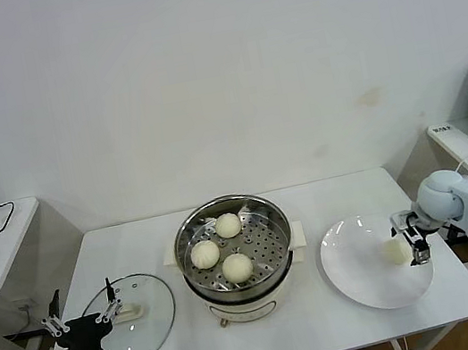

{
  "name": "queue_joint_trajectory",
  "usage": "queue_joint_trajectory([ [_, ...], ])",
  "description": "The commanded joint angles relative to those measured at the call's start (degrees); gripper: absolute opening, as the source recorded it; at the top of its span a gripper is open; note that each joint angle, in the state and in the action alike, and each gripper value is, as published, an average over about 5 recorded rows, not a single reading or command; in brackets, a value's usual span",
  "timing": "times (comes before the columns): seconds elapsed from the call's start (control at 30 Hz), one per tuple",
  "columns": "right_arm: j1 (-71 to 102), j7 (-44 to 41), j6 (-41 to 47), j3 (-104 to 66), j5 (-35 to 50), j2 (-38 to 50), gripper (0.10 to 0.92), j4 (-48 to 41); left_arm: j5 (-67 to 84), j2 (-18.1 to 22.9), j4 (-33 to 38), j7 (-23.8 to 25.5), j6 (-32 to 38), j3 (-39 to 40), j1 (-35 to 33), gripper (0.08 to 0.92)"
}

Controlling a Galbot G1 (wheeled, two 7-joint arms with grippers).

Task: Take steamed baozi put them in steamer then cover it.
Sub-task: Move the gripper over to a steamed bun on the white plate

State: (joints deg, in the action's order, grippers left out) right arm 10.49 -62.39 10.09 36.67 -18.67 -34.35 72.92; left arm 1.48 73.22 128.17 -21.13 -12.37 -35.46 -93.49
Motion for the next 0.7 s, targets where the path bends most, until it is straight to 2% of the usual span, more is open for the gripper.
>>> queue_joint_trajectory([
  [0.03,2.8,0.51,-0.19,-3.08,-2.32,-2.49,0.822,-3.42,-0.01,0.06,-0.18,0.04,-0.05,0.12,0.17,0.823],
  [0.17,3.04,0.4,-0.01,-3.16,-2.48,-2.57,0.803,-3.38,0.02,0.04,-0.2,0.03,-0.05,0.07,0.18,0.823],
  [0.5,2.55,0.62,-0.07,-3.44,-1.79,-2.35,0.676,-2.51,0.01,0.25,0.23,-0.02,0.02,0.08,-0.05,0.823],
  [0.7,-2.41,-0.23,1.46,0.49,2.43,1.15,0.639,2.7,0.14,0.09,1.15,0.03,-0.14,-0.18,-0.32,0.823],
])
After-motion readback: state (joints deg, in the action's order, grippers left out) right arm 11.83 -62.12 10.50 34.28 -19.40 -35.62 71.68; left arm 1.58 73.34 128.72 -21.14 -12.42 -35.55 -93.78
